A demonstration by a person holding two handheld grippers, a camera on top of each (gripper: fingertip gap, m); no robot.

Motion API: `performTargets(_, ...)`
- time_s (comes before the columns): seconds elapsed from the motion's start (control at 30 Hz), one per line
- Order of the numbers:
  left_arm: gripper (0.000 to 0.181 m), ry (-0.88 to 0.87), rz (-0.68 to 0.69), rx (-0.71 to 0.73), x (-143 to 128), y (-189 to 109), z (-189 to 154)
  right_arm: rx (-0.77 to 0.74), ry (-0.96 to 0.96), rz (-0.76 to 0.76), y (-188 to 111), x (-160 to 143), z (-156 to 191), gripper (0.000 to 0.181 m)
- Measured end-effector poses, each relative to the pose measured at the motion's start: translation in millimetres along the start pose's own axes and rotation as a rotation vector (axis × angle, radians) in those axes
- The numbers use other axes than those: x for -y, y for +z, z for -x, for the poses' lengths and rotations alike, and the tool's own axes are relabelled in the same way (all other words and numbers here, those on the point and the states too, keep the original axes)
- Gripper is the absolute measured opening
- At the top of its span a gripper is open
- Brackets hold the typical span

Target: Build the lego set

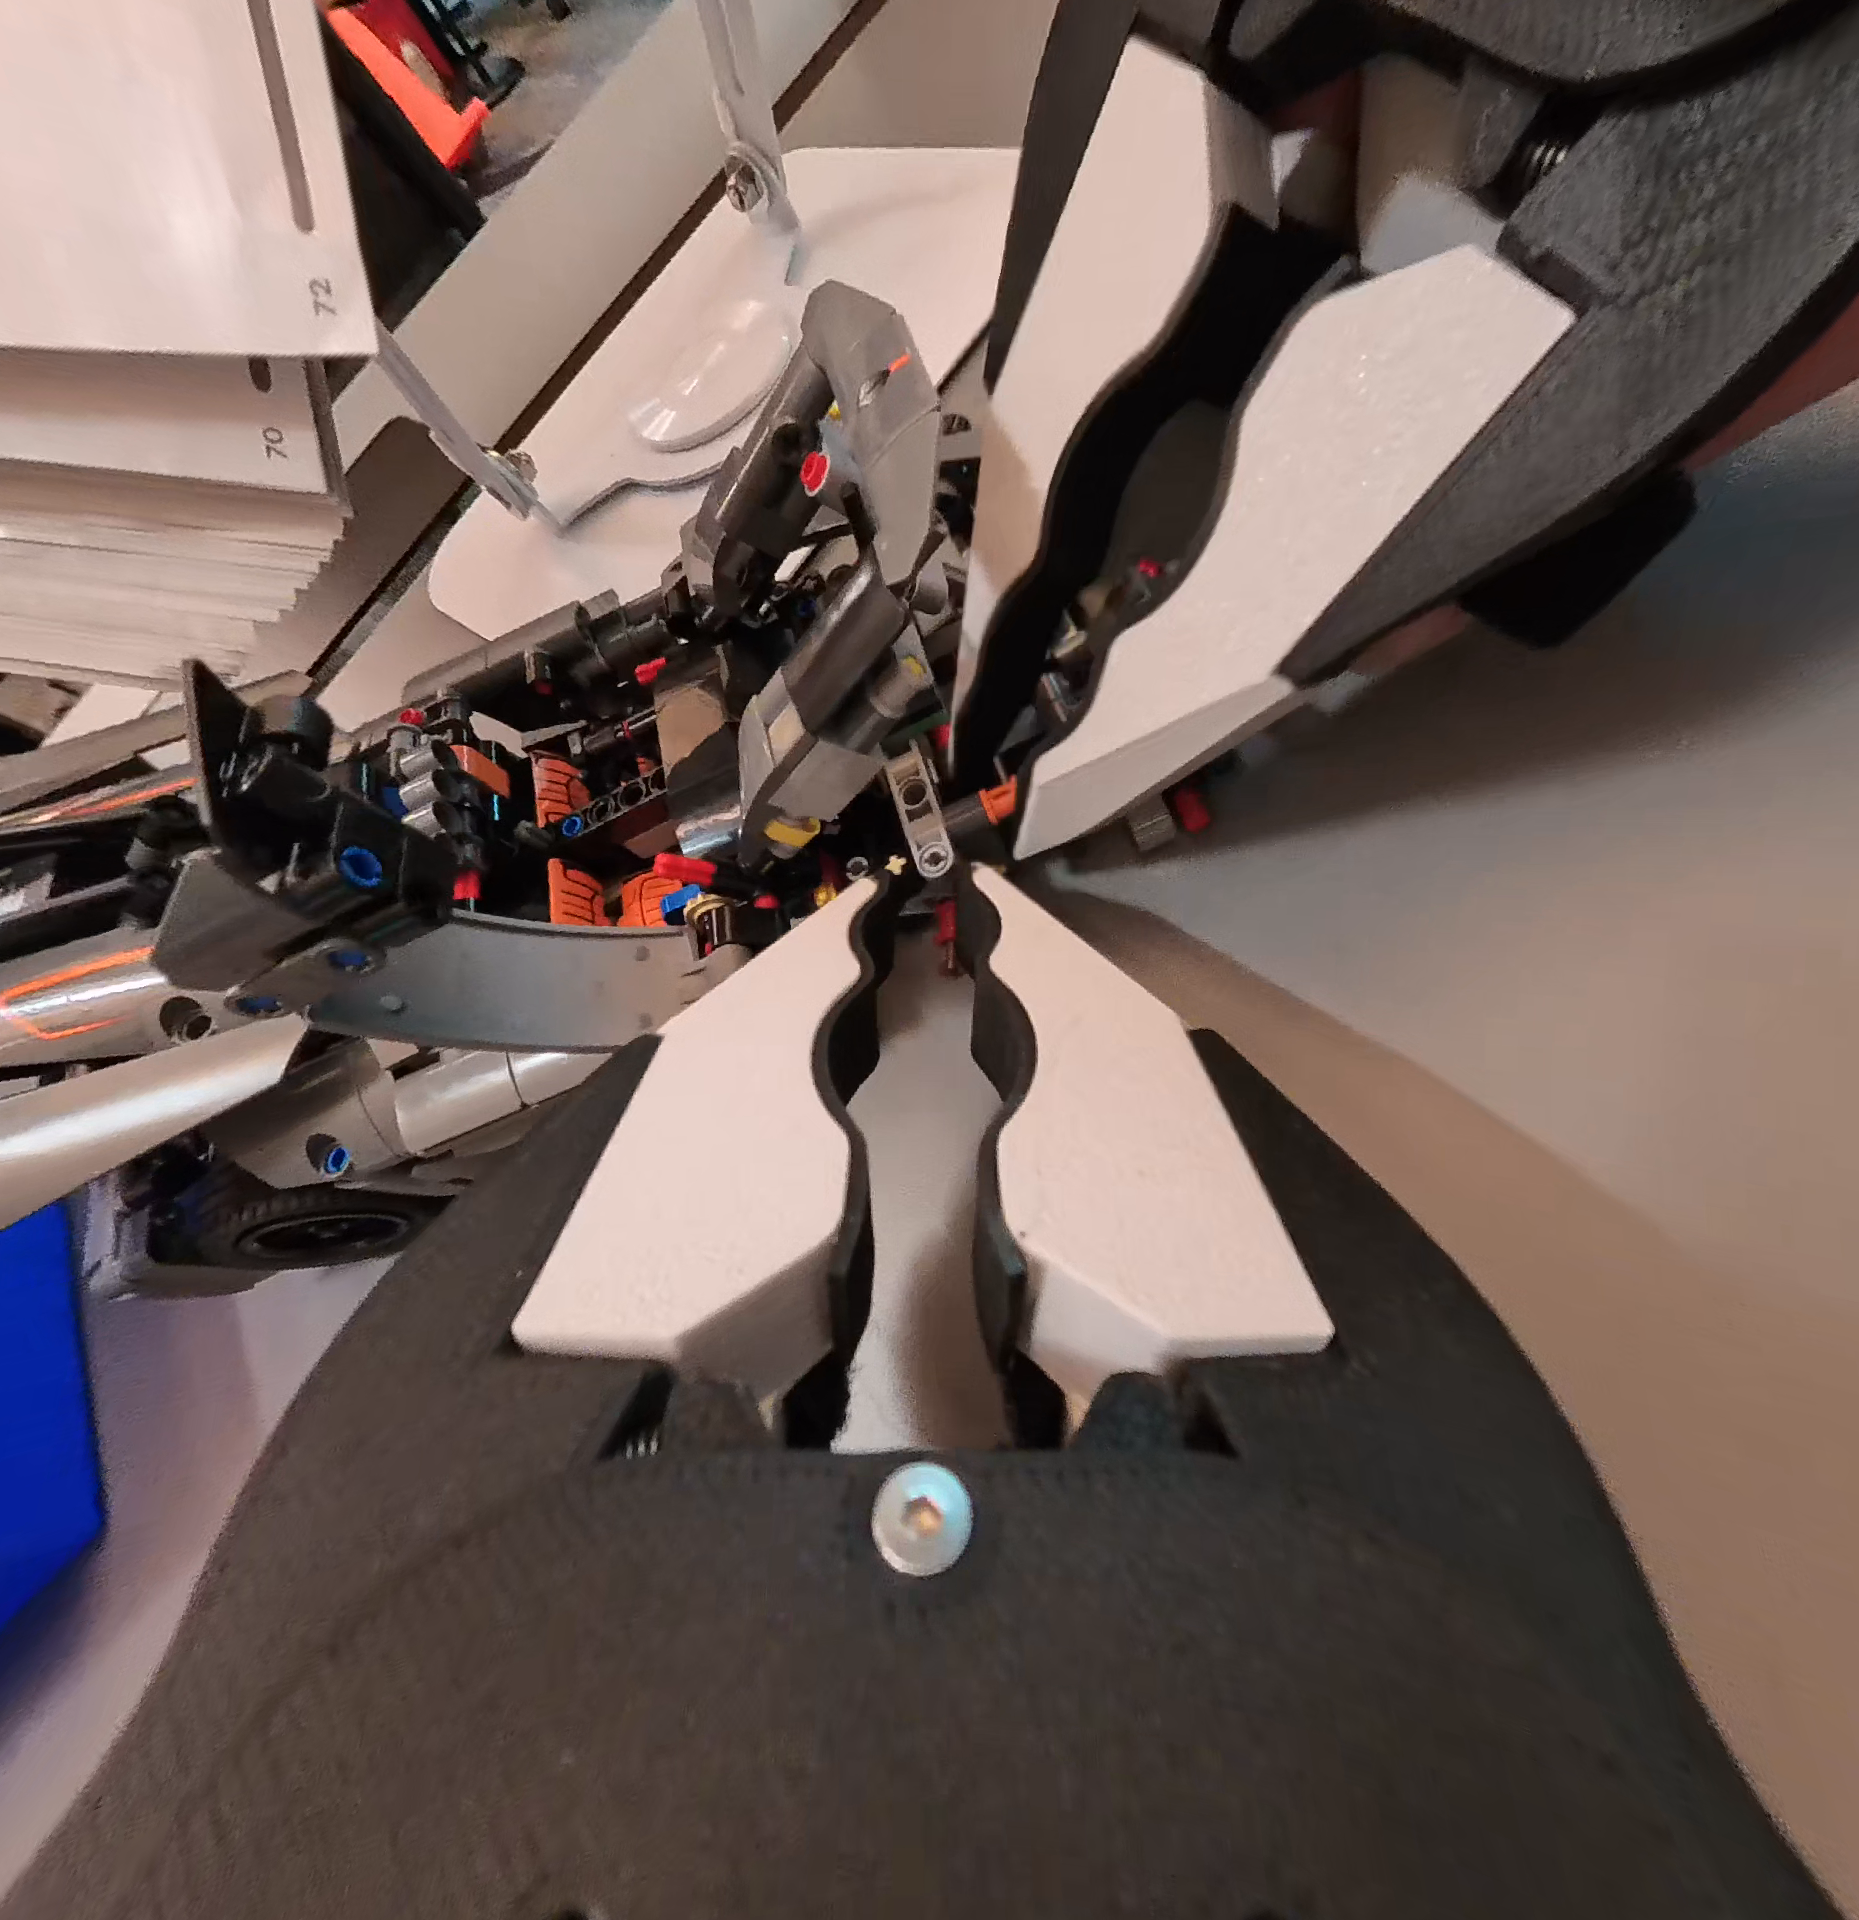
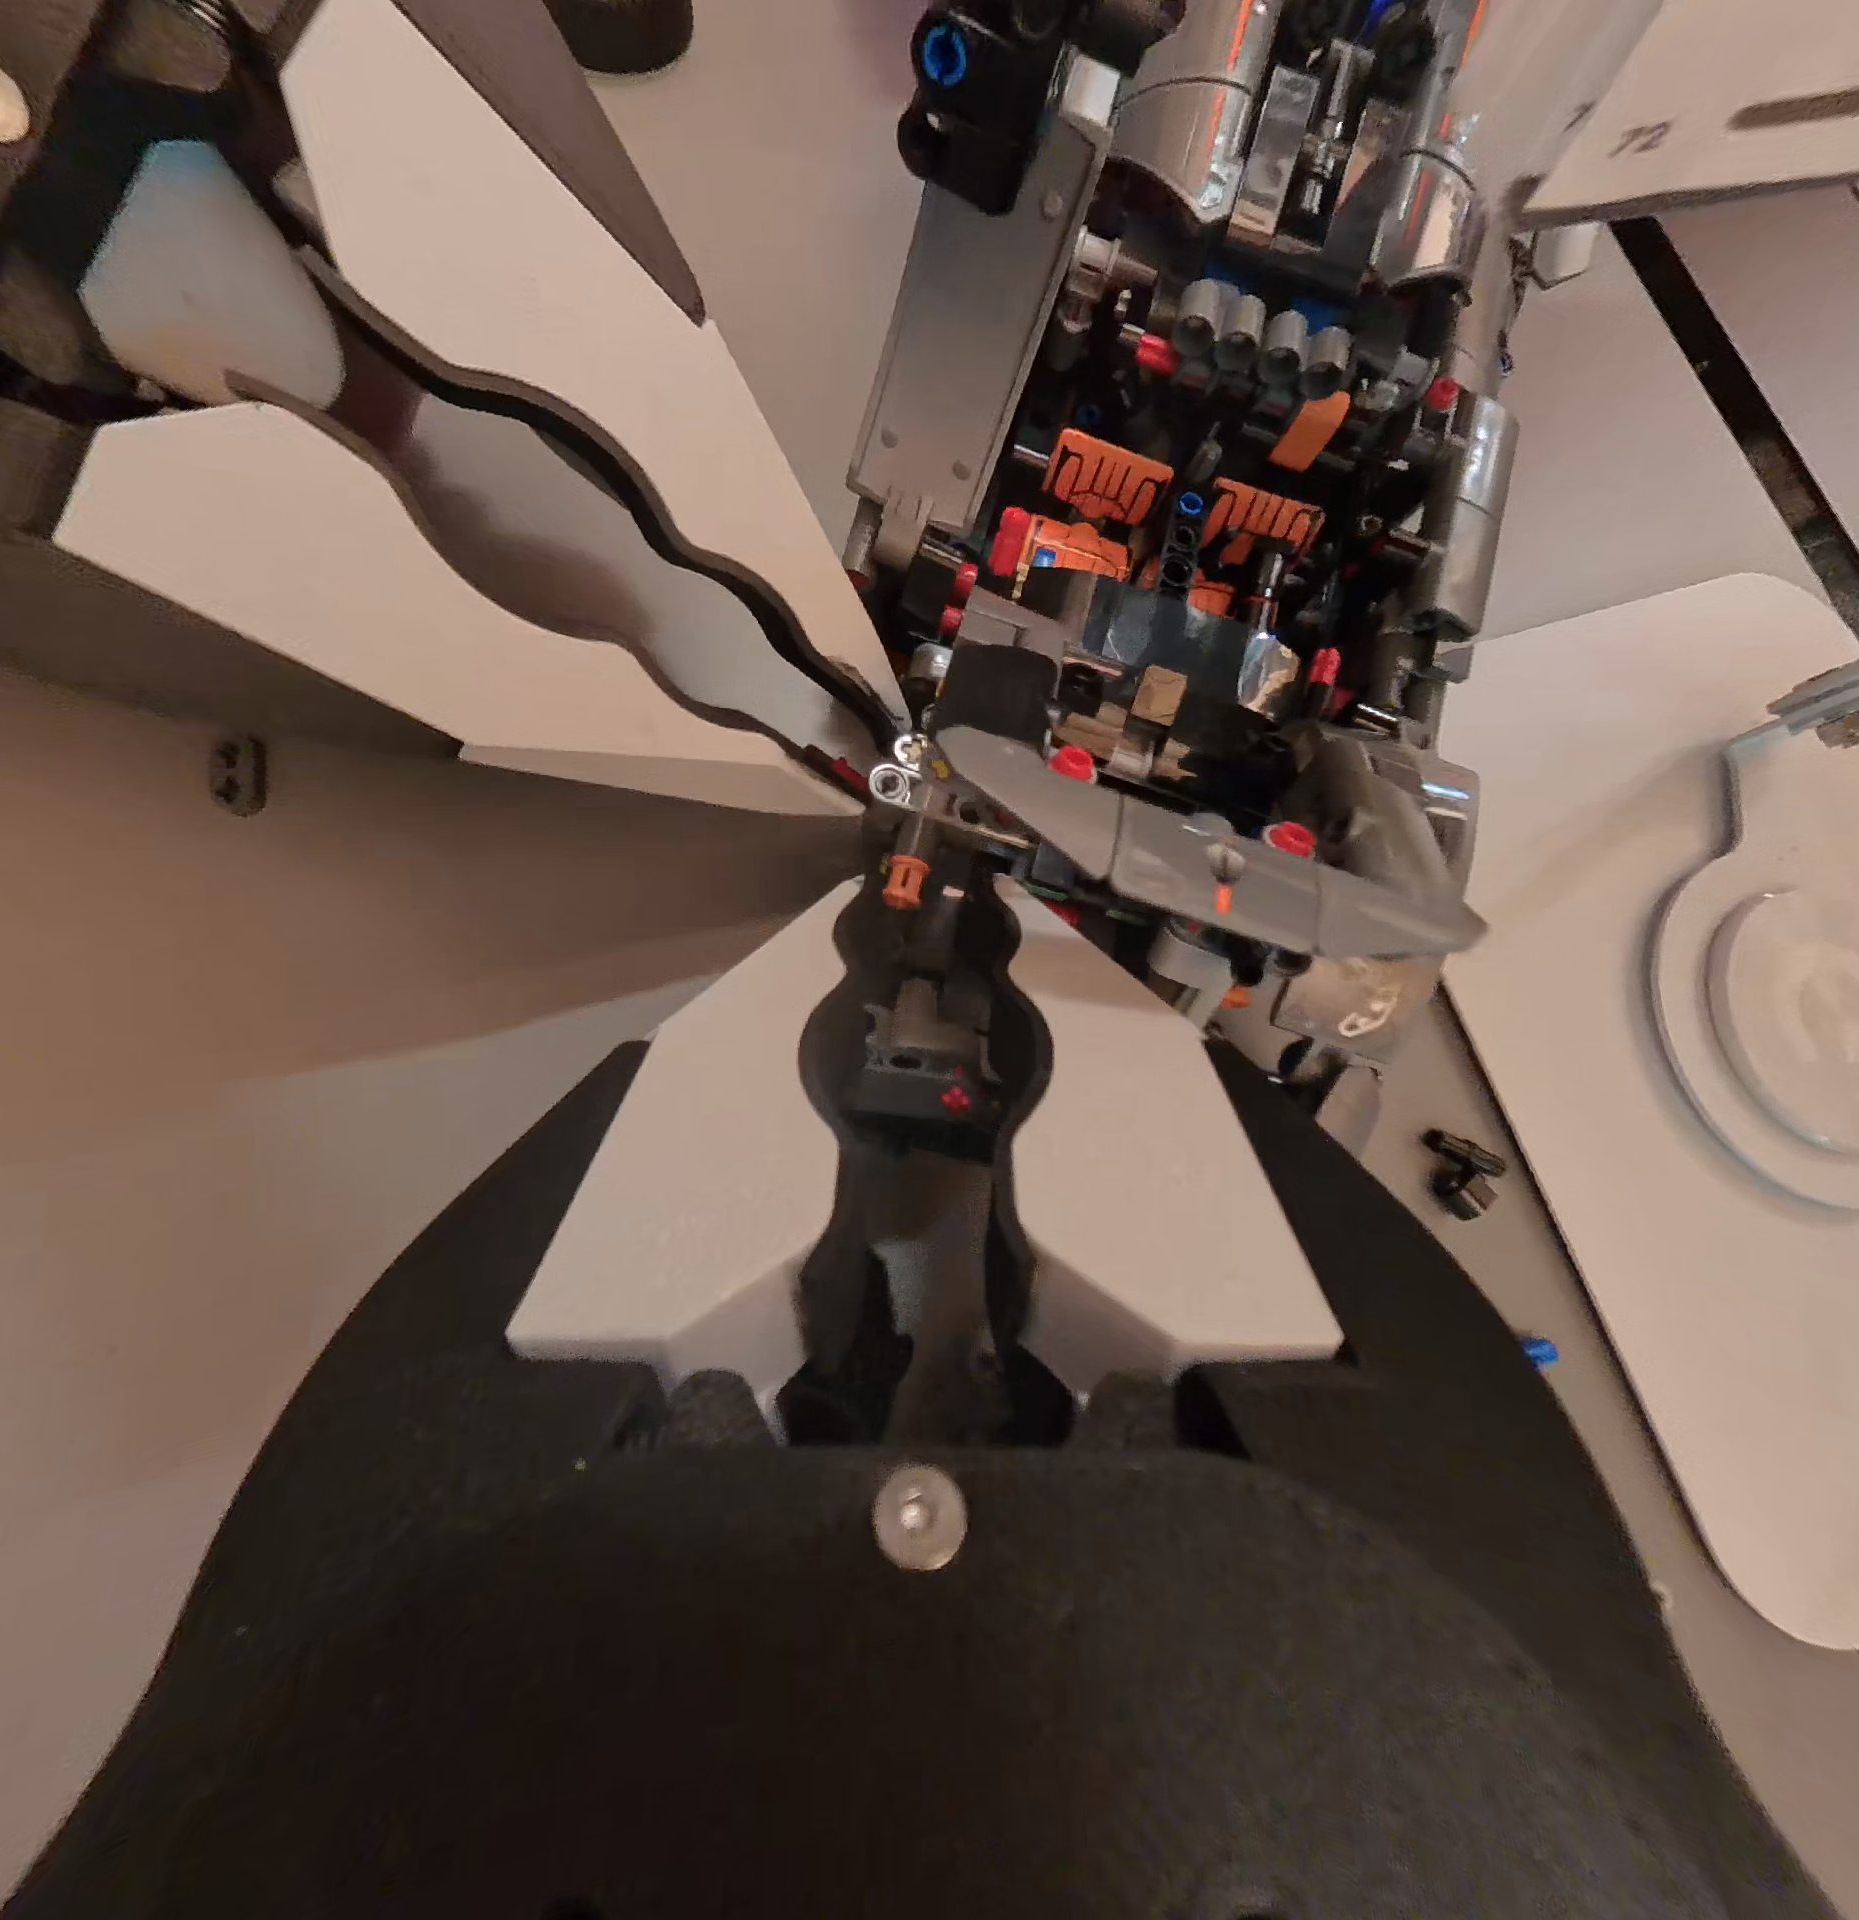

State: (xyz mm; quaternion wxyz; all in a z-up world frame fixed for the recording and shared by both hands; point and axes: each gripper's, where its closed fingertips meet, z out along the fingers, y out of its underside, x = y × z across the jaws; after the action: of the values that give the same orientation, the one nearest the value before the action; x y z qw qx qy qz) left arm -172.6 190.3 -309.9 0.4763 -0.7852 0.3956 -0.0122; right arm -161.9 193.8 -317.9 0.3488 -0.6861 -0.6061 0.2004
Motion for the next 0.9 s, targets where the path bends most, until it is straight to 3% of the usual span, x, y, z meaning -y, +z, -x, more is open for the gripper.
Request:
performTargets(0.27, 0.009, 0.006, 0.001, -0.009, -2, 1, 0, 0.06, 0.035, -0.018, -23, -2, -6, 0.014)
performTargets(0.9, 0.01, 0.015, -0.013, -0.017, 0, 1, -1, 0.053, 0.028, -0.029, -3, 2, 4, 0.006)
